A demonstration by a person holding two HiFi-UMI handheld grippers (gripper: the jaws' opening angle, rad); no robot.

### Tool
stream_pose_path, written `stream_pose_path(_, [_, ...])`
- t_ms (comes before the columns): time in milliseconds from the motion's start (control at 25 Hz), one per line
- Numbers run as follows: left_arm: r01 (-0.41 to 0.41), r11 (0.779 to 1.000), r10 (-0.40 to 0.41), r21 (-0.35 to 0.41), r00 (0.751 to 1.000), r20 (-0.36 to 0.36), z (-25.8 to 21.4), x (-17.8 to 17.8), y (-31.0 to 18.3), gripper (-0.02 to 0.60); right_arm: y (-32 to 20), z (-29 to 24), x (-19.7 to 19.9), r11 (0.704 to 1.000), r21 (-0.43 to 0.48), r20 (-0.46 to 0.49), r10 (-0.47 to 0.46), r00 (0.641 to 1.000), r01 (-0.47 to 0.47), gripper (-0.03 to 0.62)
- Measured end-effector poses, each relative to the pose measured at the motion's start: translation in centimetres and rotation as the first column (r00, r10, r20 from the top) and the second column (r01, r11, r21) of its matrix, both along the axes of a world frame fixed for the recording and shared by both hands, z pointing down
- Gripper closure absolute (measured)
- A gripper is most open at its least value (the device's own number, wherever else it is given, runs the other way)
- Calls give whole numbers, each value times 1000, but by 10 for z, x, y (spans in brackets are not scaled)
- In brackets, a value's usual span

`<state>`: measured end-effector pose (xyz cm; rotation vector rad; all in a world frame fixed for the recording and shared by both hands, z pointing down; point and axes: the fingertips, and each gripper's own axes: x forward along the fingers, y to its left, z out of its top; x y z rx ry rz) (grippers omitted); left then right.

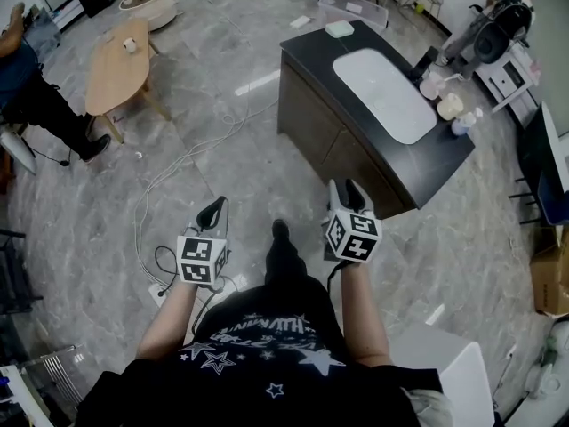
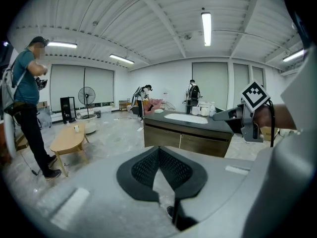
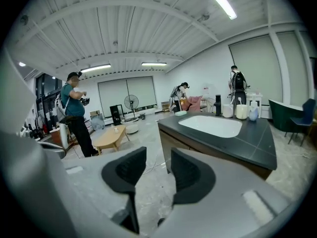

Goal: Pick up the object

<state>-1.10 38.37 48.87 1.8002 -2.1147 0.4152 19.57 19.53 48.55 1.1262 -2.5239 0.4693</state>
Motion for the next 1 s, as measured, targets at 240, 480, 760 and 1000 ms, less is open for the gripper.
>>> stream_pose_path(240, [-4,1000,4,-20,1000,8,-4,-31,-81,571,-88,8,-36,999,-46,28,5,1000,-4,418])
stream_pose_path(480, [-11,1000,12,-21,1000,28,-14,-58,-167,572,-175,6,-67,998,-59,43,-2,999,4,418])
stream_pose_path(760, [0,1000,1,-31,999,34,-10,-82,-248,572,-255,17,-91,996,-83,46,-14,999,18,419])
stream_pose_path(1000, [15,999,-14,-32,999,43,-13,-111,-291,572,-300,19,-111,995,-95,53,-1,999,6,419])
